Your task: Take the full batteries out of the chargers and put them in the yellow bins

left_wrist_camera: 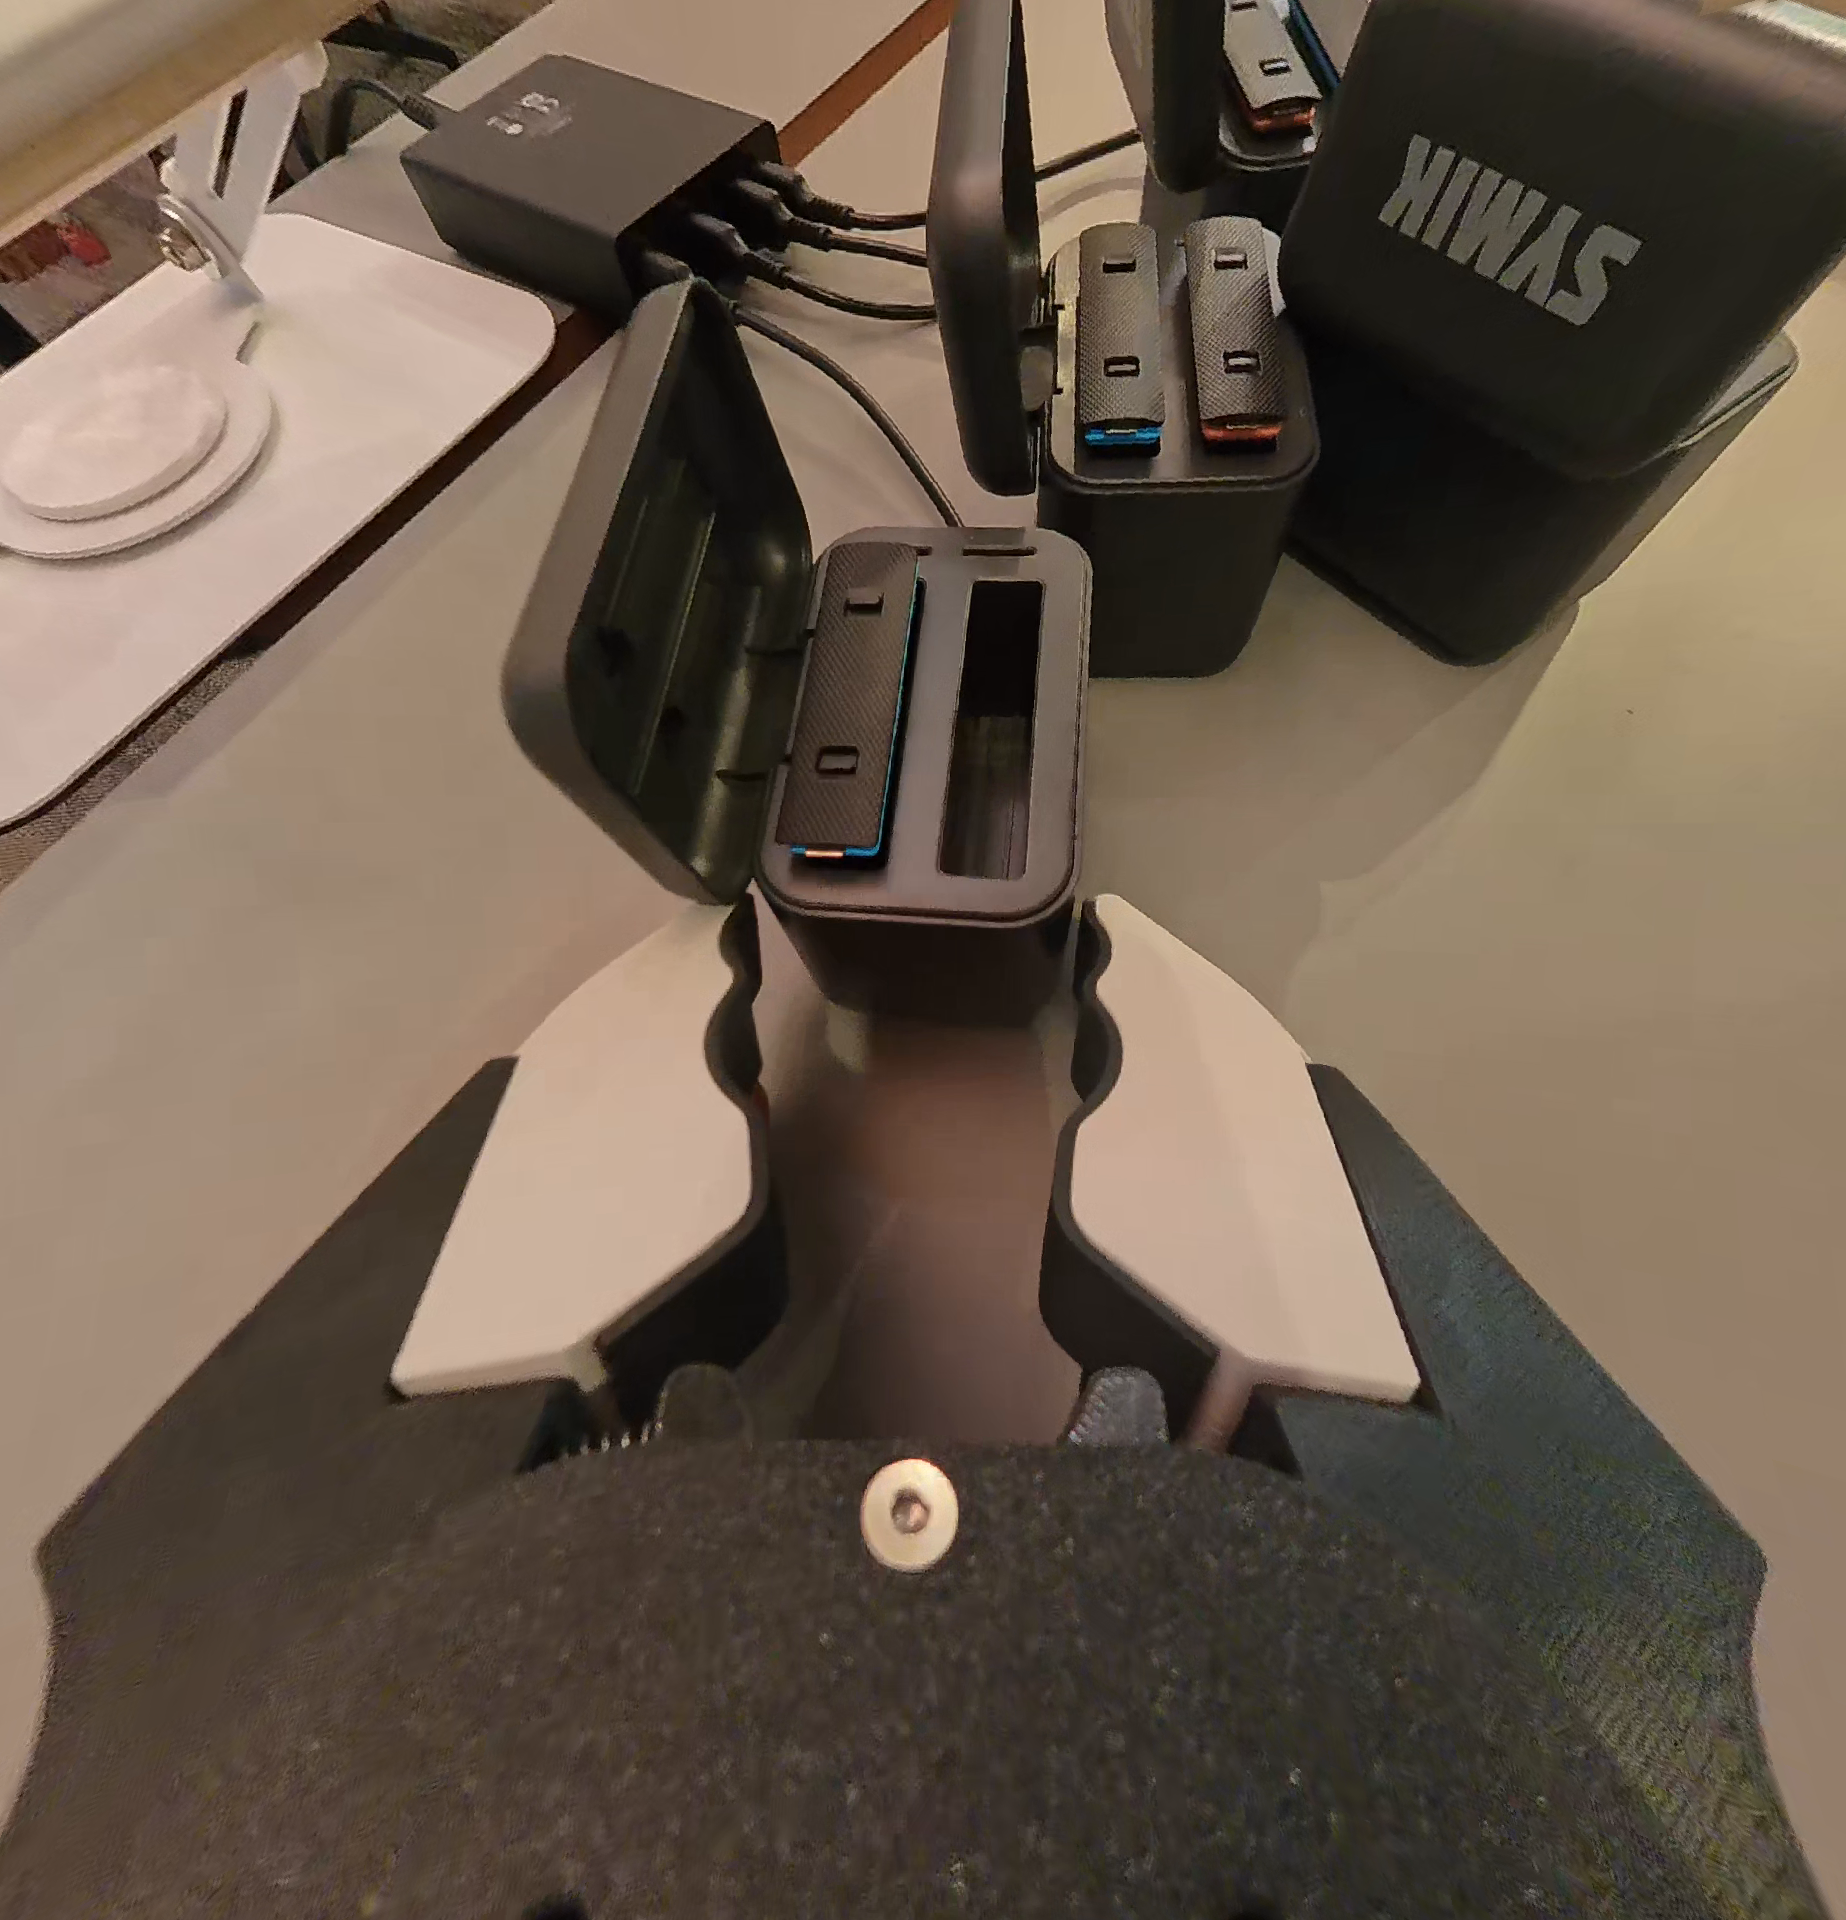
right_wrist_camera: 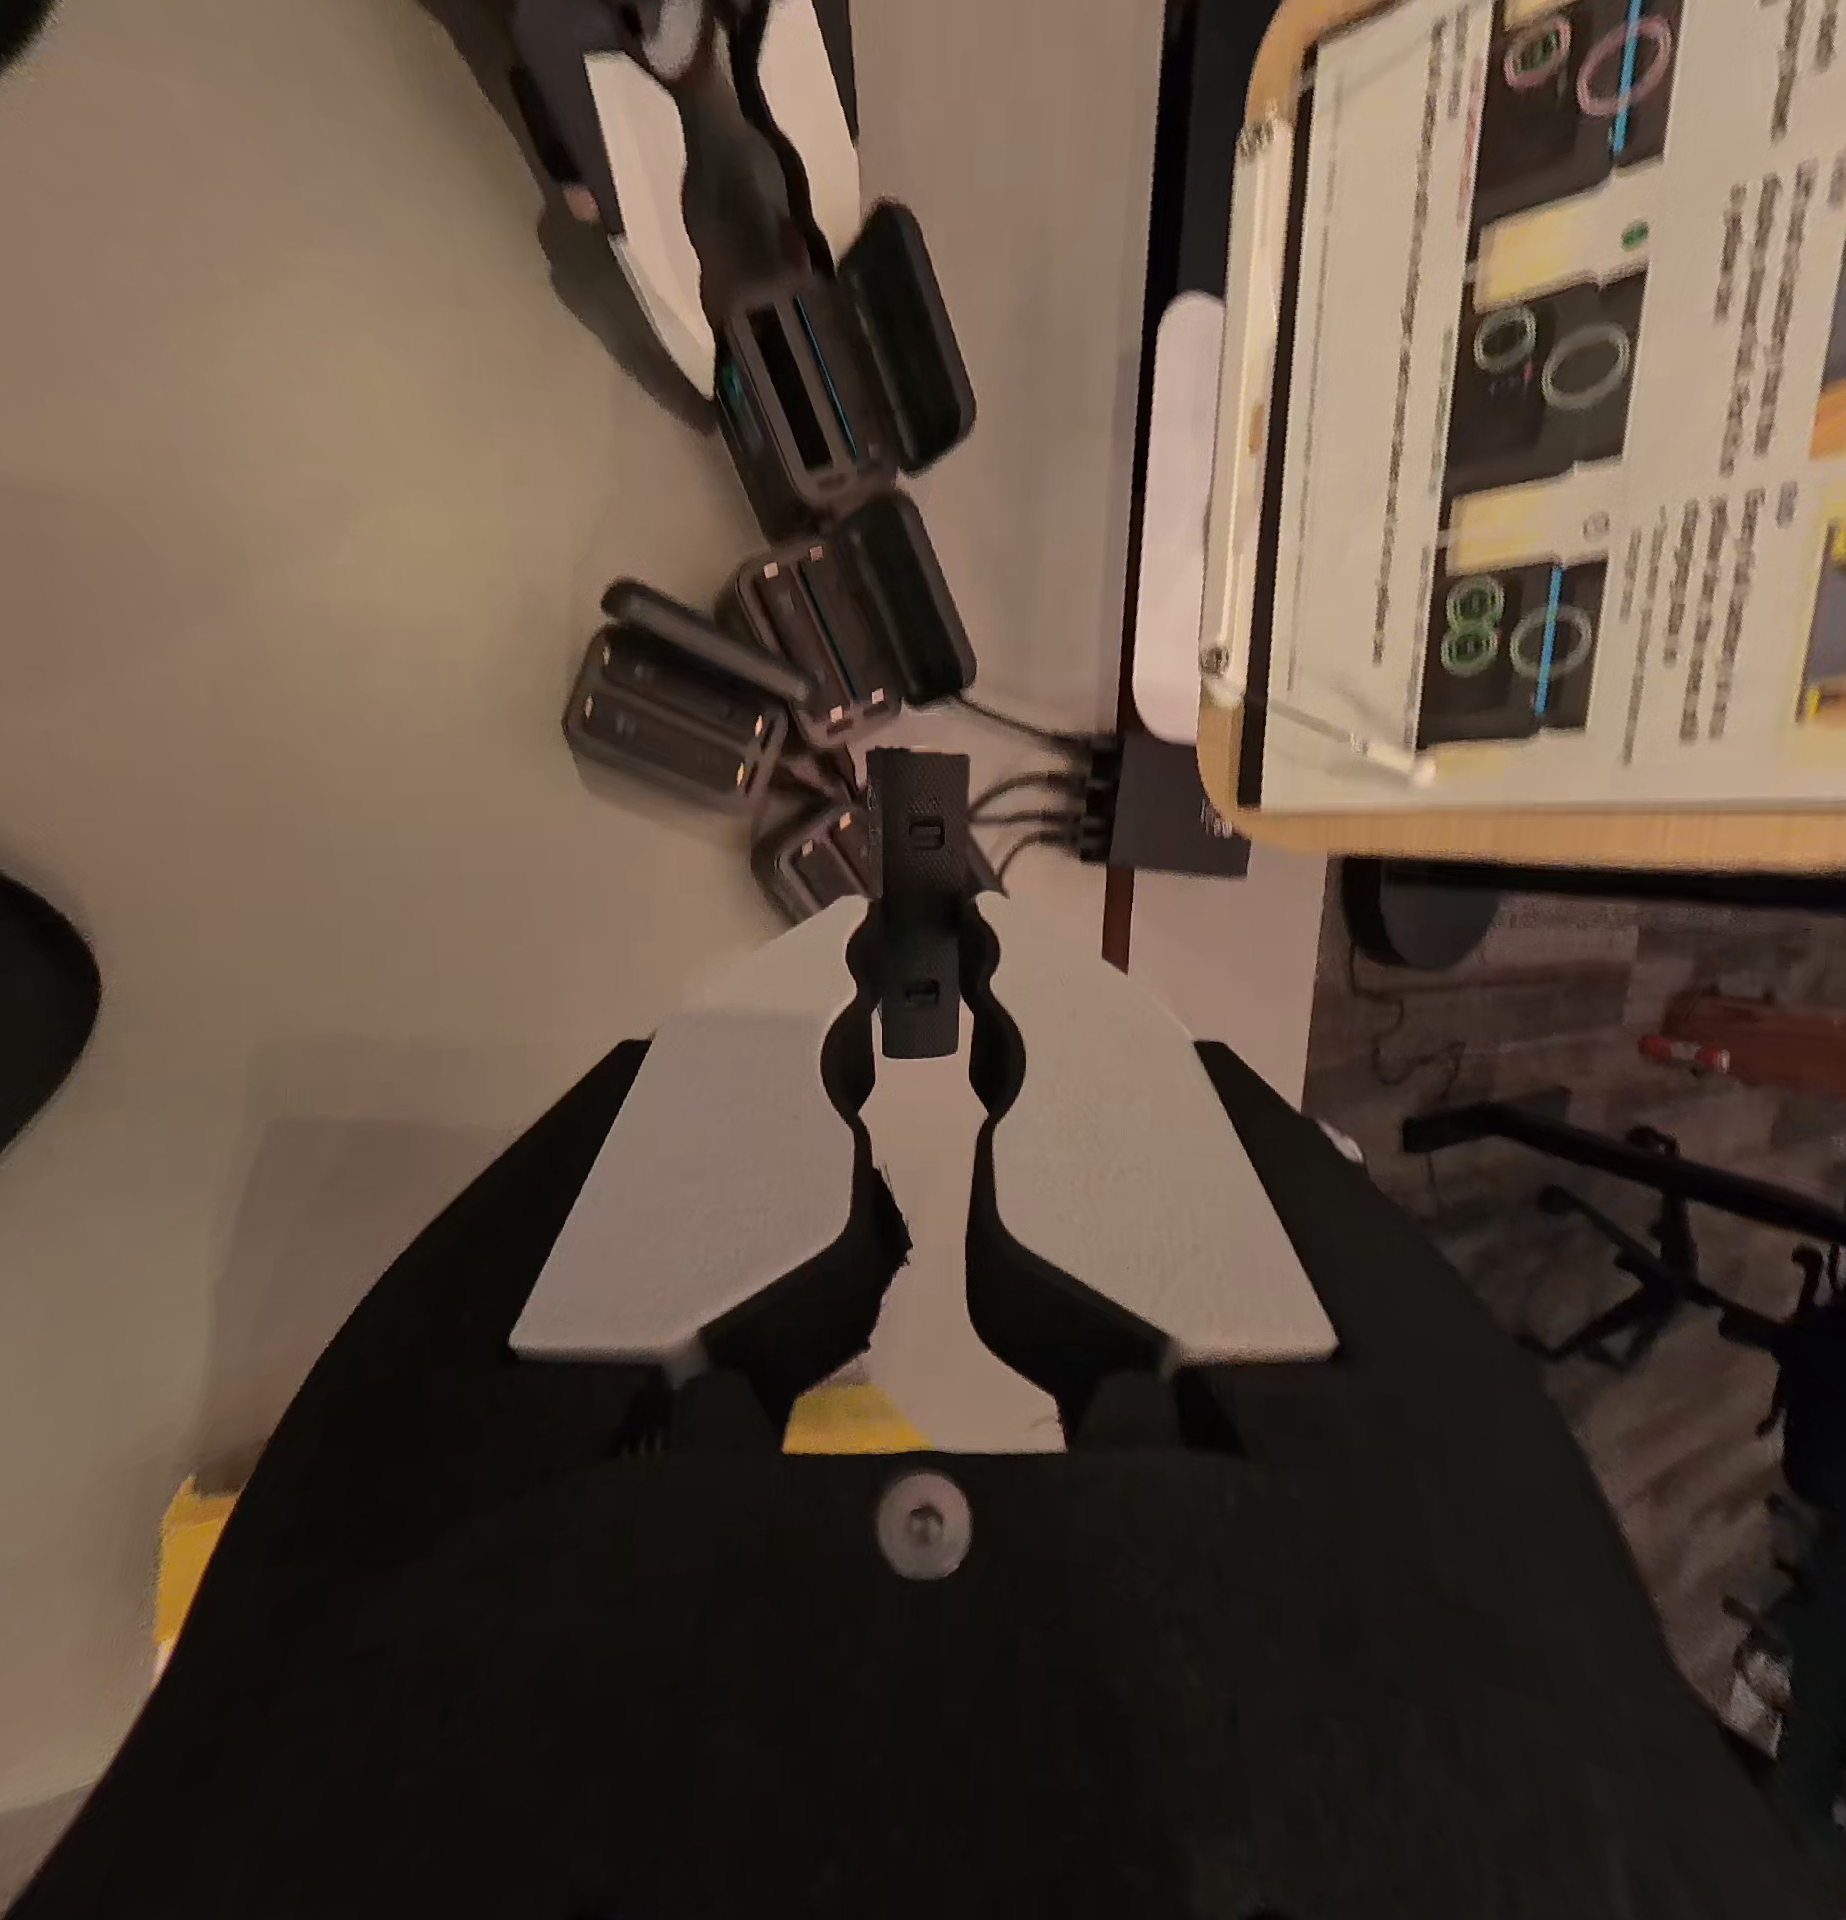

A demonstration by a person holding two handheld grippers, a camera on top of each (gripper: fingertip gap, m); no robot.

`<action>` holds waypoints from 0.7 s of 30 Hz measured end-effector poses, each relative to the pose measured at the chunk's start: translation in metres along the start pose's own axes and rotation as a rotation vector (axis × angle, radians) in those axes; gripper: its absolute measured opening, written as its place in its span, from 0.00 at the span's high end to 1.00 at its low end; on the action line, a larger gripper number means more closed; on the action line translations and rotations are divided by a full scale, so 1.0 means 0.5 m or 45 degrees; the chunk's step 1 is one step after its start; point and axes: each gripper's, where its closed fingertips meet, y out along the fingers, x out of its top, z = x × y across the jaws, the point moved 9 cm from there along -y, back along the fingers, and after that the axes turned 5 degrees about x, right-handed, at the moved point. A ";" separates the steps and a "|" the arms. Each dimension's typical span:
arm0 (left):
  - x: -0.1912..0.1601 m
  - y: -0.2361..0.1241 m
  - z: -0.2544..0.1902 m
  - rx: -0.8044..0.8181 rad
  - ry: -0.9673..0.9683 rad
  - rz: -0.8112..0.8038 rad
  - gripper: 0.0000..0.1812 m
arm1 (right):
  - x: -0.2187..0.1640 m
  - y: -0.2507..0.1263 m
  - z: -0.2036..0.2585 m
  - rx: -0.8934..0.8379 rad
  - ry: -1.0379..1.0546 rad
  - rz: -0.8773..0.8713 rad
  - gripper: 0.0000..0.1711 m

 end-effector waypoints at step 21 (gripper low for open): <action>-0.005 -0.003 0.000 0.018 0.001 0.013 0.70 | -0.540 -0.020 0.173 0.003 0.610 0.473 0.92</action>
